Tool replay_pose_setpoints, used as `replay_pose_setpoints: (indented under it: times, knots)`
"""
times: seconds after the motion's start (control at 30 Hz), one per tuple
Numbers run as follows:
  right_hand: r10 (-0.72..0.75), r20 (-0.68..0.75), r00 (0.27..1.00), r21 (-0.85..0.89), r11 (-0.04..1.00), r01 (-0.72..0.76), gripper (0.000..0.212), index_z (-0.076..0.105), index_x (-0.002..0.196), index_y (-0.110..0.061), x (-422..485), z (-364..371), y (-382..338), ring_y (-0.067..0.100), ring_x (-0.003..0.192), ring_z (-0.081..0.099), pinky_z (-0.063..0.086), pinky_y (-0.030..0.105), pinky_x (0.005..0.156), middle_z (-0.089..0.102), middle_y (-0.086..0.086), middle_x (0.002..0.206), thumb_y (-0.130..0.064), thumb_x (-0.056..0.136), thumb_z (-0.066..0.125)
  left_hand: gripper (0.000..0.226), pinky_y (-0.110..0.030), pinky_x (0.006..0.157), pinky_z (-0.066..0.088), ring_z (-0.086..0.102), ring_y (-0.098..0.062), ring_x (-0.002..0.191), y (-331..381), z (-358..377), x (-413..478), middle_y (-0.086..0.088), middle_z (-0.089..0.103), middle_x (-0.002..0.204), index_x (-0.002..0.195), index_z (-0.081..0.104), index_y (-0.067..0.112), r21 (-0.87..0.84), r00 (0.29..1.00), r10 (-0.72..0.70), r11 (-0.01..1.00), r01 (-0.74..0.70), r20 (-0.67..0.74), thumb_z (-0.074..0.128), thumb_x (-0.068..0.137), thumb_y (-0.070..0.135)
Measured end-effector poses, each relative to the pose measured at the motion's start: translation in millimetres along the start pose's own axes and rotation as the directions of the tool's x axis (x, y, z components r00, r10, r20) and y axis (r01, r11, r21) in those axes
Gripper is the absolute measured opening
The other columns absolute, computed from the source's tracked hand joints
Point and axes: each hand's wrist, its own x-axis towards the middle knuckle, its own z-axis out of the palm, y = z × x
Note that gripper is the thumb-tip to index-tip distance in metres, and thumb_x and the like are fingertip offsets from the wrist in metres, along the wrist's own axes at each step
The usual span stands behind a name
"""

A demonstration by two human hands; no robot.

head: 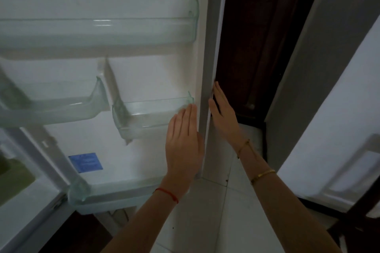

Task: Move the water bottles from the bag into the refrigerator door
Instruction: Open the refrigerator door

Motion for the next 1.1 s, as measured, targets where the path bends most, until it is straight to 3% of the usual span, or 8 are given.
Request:
replay_pose_setpoints:
  times: [0.2, 0.33, 0.47, 0.67, 0.73, 0.93, 1.03, 1.1]
  knots:
    - [0.036, 0.058, 0.998, 0.064, 0.997, -0.04, 0.054, 0.019, 0.152, -0.018, 35, 9, 18, 0.001, 0.144, 0.019, 0.013, 0.018, 0.118, 0.02, -0.007, 0.159, -0.03, 0.103, 0.036, 0.065, -0.041, 0.123, 0.021, 0.04, -0.029, 0.143, -4, 30, 18, -0.015, 0.045, 0.152, 0.146, 0.041, -0.002, 0.065, 1.0, -0.003, 0.998, 0.002, 0.012, 0.057, 0.083, 0.008]
    - [0.025, 0.087, 0.996, 0.1, 0.994, -0.034, 0.053, 0.019, 0.152, -0.02, 56, 15, 26, -0.008, 0.139, 0.017, 0.01, -0.002, 0.108, 0.02, -0.018, 0.153, -0.029, 0.103, 0.035, 0.068, -0.045, 0.124, 0.018, 0.025, -0.028, 0.15, -8, 50, 29, -0.016, 0.034, 0.158, 0.149, 0.033, -0.002, 0.112, 1.0, 0.001, 0.994, -0.003, 0.023, 0.055, 0.086, 0.007]
    - [0.0, 0.134, 0.991, 0.121, 0.993, -0.017, 0.052, 0.018, 0.152, -0.02, 81, 23, 36, -0.01, 0.137, 0.017, 0.009, -0.005, 0.105, 0.02, -0.022, 0.149, -0.028, 0.103, 0.035, 0.066, -0.044, 0.124, 0.017, 0.024, -0.028, 0.151, -13, 75, 46, -0.016, 0.033, 0.158, 0.149, 0.035, -0.001, 0.175, 0.999, -0.033, 0.984, 0.039, -0.035, 0.057, 0.087, 0.002]
    - [-0.006, 0.185, 0.983, 0.179, 0.983, -0.028, 0.053, 0.019, 0.152, -0.018, 110, 30, 51, 0.003, 0.145, 0.019, 0.013, 0.024, 0.121, 0.019, -0.006, 0.16, -0.03, 0.103, 0.034, 0.064, -0.046, 0.122, 0.023, 0.027, -0.029, 0.149, -17, 96, 62, -0.017, 0.035, 0.157, 0.148, 0.037, -0.002, 0.236, 0.997, -0.047, 0.97, 0.061, -0.065, 0.053, 0.086, -0.002]
    - [-0.009, 0.231, 0.973, 0.201, 0.979, -0.039, 0.053, 0.018, 0.152, -0.02, 124, 33, 55, 0.003, 0.146, 0.017, 0.011, 0.025, 0.121, 0.019, -0.007, 0.16, -0.032, 0.103, 0.033, 0.061, -0.046, 0.122, 0.024, 0.027, -0.03, 0.149, -18, 104, 68, -0.017, 0.035, 0.157, 0.148, 0.036, -0.002, 0.265, 0.995, -0.08, 0.96, 0.093, -0.061, 0.049, 0.088, -0.001]
    - [-0.043, 0.369, 0.928, 0.252, 0.966, -0.056, 0.052, 0.017, 0.152, -0.028, 160, 34, 70, -0.01, 0.136, 0.017, 0.013, 0.01, 0.111, 0.019, -0.015, 0.158, -0.036, 0.103, 0.032, 0.063, -0.048, 0.124, 0.015, 0.018, -0.032, 0.152, -17, 120, 88, -0.018, 0.026, 0.161, 0.151, 0.028, -0.002, 0.348, 0.982, -0.19, 0.922, 0.17, 0.022, 0.044, 0.091, 0.011]
    - [-0.097, 0.413, 0.906, 0.29, 0.957, -0.03, 0.051, 0.017, 0.152, -0.03, 170, 36, 79, -0.01, 0.139, 0.016, 0.013, 0.009, 0.111, 0.017, -0.019, 0.157, -0.036, 0.103, 0.031, 0.066, -0.047, 0.125, 0.013, 0.02, -0.03, 0.151, -18, 125, 93, -0.016, 0.029, 0.16, 0.151, 0.031, 0.0, 0.387, 0.974, -0.226, 0.899, 0.205, 0.01, 0.052, 0.089, 0.011]
    - [-0.126, 0.44, 0.889, 0.303, 0.953, -0.015, 0.052, 0.013, 0.152, -0.031, 173, 37, 84, -0.018, 0.136, 0.015, 0.012, -0.002, 0.106, 0.015, -0.027, 0.152, -0.035, 0.103, 0.031, 0.067, -0.046, 0.125, 0.014, 0.021, -0.029, 0.151, -17, 128, 94, -0.015, 0.031, 0.159, 0.15, 0.033, 0.001, 0.383, 0.971, -0.241, 0.896, 0.224, -0.004, 0.055, 0.088, 0.01]
